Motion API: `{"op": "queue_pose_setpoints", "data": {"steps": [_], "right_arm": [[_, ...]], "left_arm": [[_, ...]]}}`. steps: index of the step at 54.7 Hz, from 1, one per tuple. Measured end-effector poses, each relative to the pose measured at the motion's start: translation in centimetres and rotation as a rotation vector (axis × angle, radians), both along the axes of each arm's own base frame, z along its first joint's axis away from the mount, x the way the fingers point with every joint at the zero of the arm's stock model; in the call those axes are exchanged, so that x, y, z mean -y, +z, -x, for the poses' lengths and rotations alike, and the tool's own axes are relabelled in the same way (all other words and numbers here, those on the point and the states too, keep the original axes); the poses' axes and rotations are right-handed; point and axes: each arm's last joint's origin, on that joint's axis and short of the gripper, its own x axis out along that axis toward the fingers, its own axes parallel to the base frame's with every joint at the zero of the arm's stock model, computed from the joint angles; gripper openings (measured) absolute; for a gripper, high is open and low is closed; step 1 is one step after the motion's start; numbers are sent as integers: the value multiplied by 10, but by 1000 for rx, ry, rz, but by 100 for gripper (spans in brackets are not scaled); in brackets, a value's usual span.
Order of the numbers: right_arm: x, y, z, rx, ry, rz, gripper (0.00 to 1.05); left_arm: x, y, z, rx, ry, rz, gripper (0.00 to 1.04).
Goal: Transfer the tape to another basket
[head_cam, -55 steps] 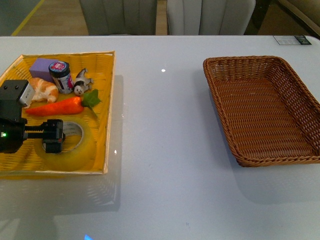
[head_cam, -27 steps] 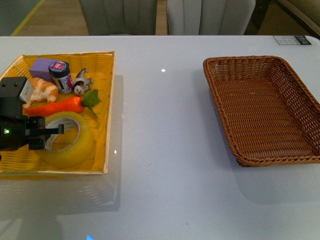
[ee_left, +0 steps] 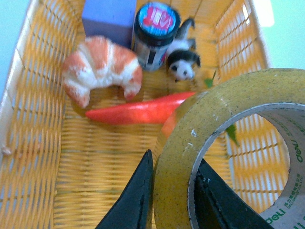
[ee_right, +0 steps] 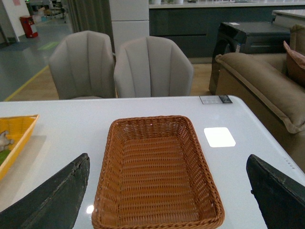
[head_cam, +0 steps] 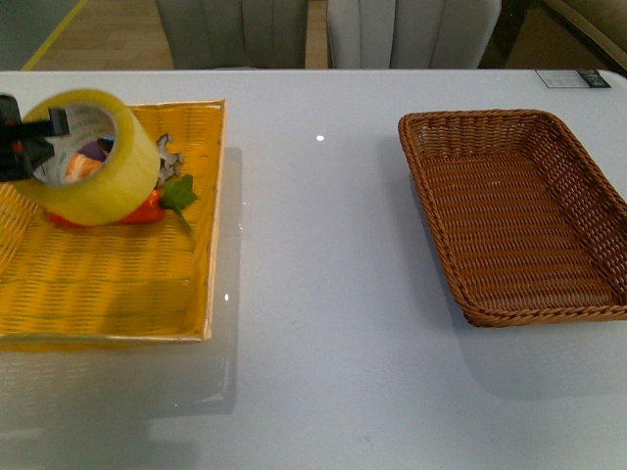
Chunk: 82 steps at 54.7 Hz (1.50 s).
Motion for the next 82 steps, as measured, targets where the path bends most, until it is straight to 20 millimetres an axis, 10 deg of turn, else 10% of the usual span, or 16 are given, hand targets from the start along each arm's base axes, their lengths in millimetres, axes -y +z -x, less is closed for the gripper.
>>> {"op": "queue_pose_setpoints", "data": {"steps": [34, 52, 55, 61, 82], "right_arm": [[0, 0, 0, 0, 0, 0, 96], [0, 0, 0, -1, 0, 0, 96], [-1, -1, -2, -259, -10, -120, 96], [-4, 5, -20, -450, 37, -297, 96], [-24, 19, -93, -295, 443, -624, 96]], "left_arm": [[190, 104, 8, 120, -367, 241, 16], [206, 98, 16, 86, -384, 253, 16], [206, 97, 15, 85, -380, 253, 16], [206, 97, 16, 81, -388, 256, 16], [206, 96, 16, 70, -396, 262, 16]]}}
